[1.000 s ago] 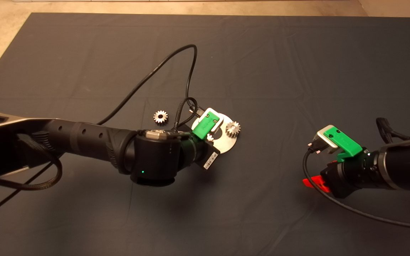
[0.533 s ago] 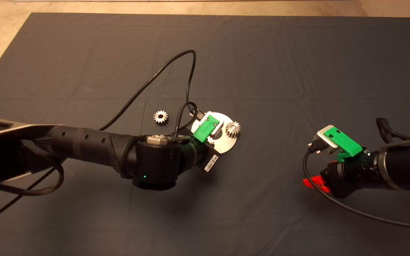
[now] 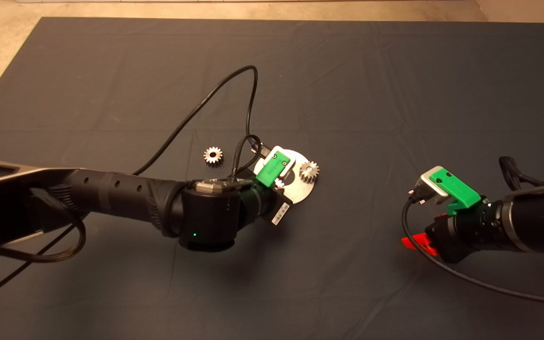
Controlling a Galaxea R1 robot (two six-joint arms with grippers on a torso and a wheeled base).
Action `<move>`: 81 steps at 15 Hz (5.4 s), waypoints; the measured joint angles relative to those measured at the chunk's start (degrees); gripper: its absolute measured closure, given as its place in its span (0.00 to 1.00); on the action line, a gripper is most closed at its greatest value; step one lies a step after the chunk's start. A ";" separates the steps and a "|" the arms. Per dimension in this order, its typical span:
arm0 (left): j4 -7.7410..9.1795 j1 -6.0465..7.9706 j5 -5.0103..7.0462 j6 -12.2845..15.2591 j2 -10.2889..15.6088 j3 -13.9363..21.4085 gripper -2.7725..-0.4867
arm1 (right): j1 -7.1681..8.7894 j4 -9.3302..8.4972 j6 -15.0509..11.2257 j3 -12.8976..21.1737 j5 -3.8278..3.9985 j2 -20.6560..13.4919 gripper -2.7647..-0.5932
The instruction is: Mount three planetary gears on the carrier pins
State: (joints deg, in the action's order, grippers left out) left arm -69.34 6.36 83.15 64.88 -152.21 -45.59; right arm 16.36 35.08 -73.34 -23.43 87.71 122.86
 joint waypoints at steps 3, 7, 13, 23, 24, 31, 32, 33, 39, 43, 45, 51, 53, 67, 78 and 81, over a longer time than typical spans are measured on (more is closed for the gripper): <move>-0.06 0.00 -0.13 -0.20 0.01 -0.07 0.91 | 0.00 0.00 0.00 0.00 0.00 0.00 0.32; -0.09 0.00 -0.18 -1.13 0.01 -0.07 0.91 | 0.00 0.00 0.20 0.00 0.00 0.00 0.32; 0.07 0.05 -0.22 -3.02 0.00 -0.33 0.91 | 0.00 0.00 0.27 0.00 0.00 -0.01 0.32; 2.72 0.20 -1.32 -7.11 -0.29 -2.42 0.91 | 0.00 0.00 0.41 0.00 0.00 -0.01 0.32; 2.72 0.20 -1.25 -7.11 -0.33 -2.42 0.91 | -0.02 0.00 0.41 0.00 0.00 -0.01 0.32; 3.46 0.52 -1.04 -7.61 -0.60 -2.64 0.91 | 0.00 0.00 0.42 0.00 0.02 -0.01 0.32; 3.57 0.55 -1.04 -7.63 -0.63 -2.72 0.91 | -0.02 0.00 0.41 0.00 0.00 -0.01 0.32; 3.58 0.57 -1.04 -7.67 -0.63 -2.73 0.87 | -0.02 0.00 0.41 0.00 0.00 -0.01 0.32; 3.74 0.63 -1.07 -7.88 -0.63 -2.74 0.81 | -0.02 0.00 0.41 0.00 0.00 -0.01 0.32; 3.72 0.63 -1.07 -7.85 -0.63 -2.74 0.79 | 0.00 0.00 0.42 0.00 0.00 -0.01 0.32; 3.69 0.66 -1.10 -7.90 -0.66 -2.74 0.76 | -0.02 0.00 0.43 0.00 0.00 -0.01 0.32; 3.69 0.66 -1.05 -7.98 -0.66 -2.63 0.69 | 0.00 0.02 0.63 0.00 0.00 -0.01 0.32; 3.69 0.66 -1.01 -7.98 -0.79 -2.53 0.64 | 0.00 0.02 0.66 0.00 0.00 -0.01 0.32; 4.44 4.97 4.11 -7.94 -0.16 5.02 0.45 | -0.21 0.06 1.07 0.00 0.01 0.00 0.32; 9.81 8.43 4.07 -15.88 11.61 -2.20 0.45 | -0.66 0.11 1.98 0.00 0.04 -0.04 0.32; 11.42 8.87 1.04 -16.76 13.24 -7.06 0.45 | -0.93 0.24 2.39 0.00 0.02 -0.12 0.32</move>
State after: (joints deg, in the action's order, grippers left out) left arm -57.92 15.24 84.19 48.12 -138.97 -52.66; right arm 15.43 35.33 -70.95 -23.43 87.73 122.73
